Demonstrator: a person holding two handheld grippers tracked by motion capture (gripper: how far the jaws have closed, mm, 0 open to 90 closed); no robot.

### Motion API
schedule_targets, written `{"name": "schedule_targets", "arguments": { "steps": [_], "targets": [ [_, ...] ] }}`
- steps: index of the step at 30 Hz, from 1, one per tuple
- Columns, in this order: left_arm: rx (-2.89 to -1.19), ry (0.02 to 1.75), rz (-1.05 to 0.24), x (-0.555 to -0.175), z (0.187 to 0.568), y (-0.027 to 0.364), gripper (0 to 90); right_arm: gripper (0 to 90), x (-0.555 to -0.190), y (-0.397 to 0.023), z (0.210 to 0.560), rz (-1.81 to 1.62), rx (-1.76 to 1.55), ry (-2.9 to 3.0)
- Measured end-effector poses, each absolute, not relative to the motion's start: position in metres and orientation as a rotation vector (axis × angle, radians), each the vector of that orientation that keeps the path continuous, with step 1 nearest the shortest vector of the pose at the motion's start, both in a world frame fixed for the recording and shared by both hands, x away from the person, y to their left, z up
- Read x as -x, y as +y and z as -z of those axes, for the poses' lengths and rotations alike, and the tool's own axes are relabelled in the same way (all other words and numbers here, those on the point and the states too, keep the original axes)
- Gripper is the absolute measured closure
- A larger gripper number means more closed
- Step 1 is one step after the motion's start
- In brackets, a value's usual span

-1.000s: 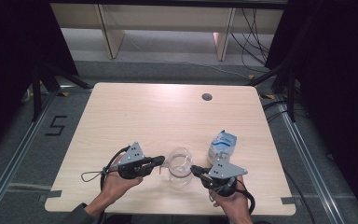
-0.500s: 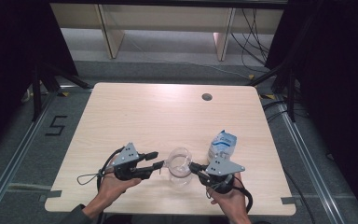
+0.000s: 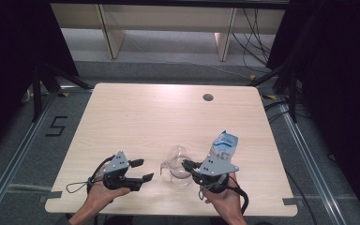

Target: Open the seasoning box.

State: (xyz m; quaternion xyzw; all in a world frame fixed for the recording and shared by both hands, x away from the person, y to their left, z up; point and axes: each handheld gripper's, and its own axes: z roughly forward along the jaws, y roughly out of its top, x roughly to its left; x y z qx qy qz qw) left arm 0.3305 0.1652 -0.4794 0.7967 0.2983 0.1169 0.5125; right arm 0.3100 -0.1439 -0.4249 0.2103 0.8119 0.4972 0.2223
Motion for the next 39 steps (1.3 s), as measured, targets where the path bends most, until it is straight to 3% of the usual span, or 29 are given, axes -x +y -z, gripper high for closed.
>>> {"name": "schedule_targets", "arguments": {
  "steps": [17, 24, 31, 32, 39],
  "targets": [
    [-1.945, 0.698, -0.289, -0.327, 0.489, 0.161, 32.7, 84.3, -0.305, -0.107, 0.420, -1.399, -0.477, 2.280],
    [-1.962, 0.700, -0.306, -0.327, 0.489, 0.165, 32.7, 81.6, -0.304, -0.115, 0.418, -1.401, -0.479, 2.268],
    [-1.933, 0.722, -0.281, -0.326, 0.491, 0.162, 32.5, 70.0, -0.302, -0.146, 0.424, -1.414, -0.575, 2.230],
    [-1.928, 0.720, -0.277, -0.326, 0.491, 0.162, 31.8, 63.0, -0.301, -0.154, 0.424, -1.423, -0.592, 2.237],
    [-1.905, 0.702, -0.265, -0.326, 0.490, 0.165, 27.0, 48.0, -0.291, -0.177, 0.429, -1.449, -0.633, 2.182]
  ]
}}
